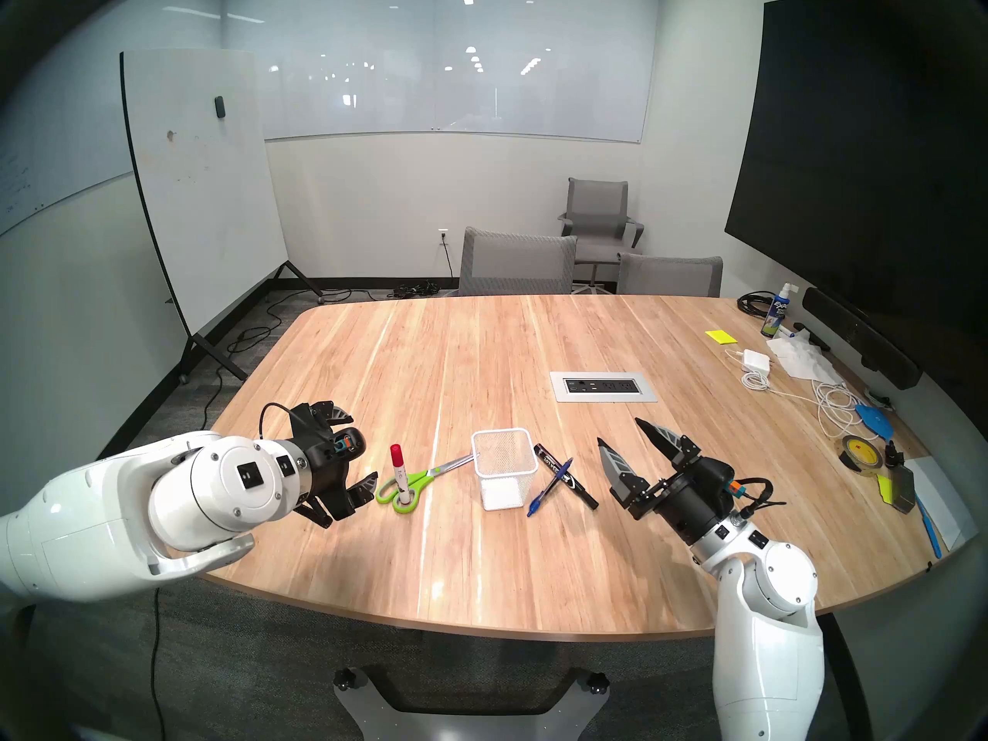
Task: Place the pen, the marker, and the scissors into the pen holder
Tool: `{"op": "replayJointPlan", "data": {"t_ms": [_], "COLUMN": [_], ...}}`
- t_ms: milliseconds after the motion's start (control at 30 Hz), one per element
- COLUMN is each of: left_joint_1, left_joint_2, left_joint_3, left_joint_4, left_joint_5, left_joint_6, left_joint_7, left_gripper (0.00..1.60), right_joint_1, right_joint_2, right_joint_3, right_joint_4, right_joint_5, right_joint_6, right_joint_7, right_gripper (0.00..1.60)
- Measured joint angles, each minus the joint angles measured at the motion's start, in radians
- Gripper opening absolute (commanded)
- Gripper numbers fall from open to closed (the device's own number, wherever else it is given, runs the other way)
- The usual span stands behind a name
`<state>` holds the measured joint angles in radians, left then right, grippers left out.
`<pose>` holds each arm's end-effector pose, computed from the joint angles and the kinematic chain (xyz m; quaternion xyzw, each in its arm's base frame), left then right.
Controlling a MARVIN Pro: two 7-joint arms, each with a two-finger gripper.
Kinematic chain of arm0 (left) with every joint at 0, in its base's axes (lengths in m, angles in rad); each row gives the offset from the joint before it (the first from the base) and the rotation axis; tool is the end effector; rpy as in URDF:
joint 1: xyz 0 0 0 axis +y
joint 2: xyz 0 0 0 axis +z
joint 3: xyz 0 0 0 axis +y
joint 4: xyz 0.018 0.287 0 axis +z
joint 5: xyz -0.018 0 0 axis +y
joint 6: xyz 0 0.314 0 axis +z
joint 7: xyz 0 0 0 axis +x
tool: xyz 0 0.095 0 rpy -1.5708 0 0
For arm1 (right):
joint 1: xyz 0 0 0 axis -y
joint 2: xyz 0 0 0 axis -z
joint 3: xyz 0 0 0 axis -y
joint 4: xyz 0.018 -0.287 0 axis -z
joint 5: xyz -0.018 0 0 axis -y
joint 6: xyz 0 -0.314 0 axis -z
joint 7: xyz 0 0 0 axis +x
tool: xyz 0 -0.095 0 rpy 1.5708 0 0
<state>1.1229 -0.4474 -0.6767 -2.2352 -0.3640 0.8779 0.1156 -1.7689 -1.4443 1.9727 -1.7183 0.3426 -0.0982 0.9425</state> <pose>0.3364 -0.0140 -0.1960 -0.7346 0.4945 -0.4343 0.1652 0.3306 -0.1114 -0.2780 -0.6133 -0.1769 -0.7396 0.2136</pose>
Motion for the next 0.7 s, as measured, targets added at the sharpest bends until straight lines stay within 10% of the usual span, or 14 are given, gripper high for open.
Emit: {"op": "replayJointPlan", "data": {"t_ms": [700], "left_joint_1": [0.000], "left_joint_2": [0.000], "left_joint_3": [0.002], "left_joint_4": [0.001], "left_joint_5": [0.000], "left_joint_6": [0.000], "left_joint_7": [0.000], "left_gripper": [1.60], "right_joint_1": [0.000], "right_joint_2": [-0.002], "right_joint_3": [0.003], "right_joint_4": [0.001], "right_joint_5": [-0.003], "right_joint_6": [0.000], "right_joint_7": [0.003], "right_gripper": [1.60]}}
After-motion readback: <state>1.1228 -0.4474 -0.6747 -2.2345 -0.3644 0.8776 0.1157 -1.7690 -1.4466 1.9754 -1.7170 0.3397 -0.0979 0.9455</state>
